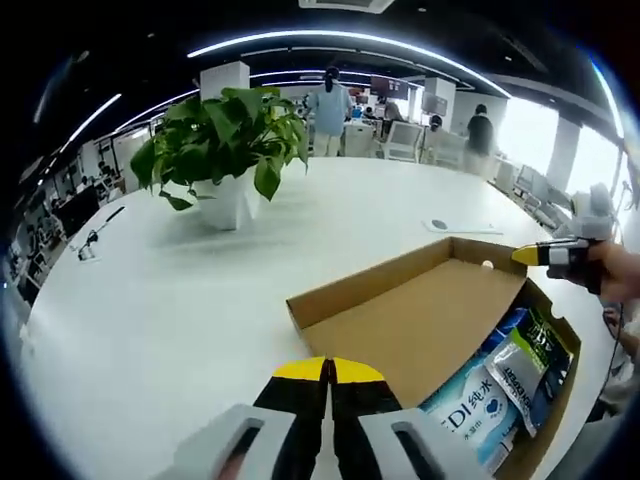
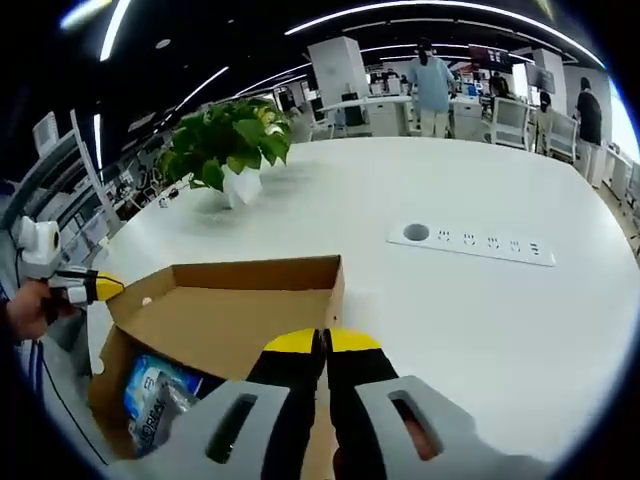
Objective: Operate the shoe box by opening the lid, removing the specified soft item, and placing it in the target area until the item is outside and the box remains undamaged.
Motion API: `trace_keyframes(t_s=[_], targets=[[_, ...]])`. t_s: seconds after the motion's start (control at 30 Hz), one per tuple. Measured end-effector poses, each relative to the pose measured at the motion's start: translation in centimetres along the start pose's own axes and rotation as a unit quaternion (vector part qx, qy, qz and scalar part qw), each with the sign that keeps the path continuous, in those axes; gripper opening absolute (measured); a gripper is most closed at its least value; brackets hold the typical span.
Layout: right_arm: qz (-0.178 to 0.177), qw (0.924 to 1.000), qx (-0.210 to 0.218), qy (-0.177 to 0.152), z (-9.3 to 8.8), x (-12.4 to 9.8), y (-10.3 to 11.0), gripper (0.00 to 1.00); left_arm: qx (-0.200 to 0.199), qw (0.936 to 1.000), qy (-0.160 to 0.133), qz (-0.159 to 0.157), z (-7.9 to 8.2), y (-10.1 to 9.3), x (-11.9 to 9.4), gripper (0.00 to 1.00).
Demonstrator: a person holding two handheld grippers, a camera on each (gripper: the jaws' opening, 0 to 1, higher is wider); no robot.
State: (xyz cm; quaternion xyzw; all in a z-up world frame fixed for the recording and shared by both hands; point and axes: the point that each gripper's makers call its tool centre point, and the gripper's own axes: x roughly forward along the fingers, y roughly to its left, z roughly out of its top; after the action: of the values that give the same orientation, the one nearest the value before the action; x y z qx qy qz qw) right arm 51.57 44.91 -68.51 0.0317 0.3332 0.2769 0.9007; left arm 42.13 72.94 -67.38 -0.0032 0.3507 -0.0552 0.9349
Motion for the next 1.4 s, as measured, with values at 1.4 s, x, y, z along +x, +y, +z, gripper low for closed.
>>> trace_keyframes(t_s=[1.4], targets=[[-0.010,0.9994,0.015,-0.028,-1.5,-7.7,-0.1,0.14,0.000,0.9987,-0.029,-0.042,-1.1,-5.4,-6.0,0.11]])
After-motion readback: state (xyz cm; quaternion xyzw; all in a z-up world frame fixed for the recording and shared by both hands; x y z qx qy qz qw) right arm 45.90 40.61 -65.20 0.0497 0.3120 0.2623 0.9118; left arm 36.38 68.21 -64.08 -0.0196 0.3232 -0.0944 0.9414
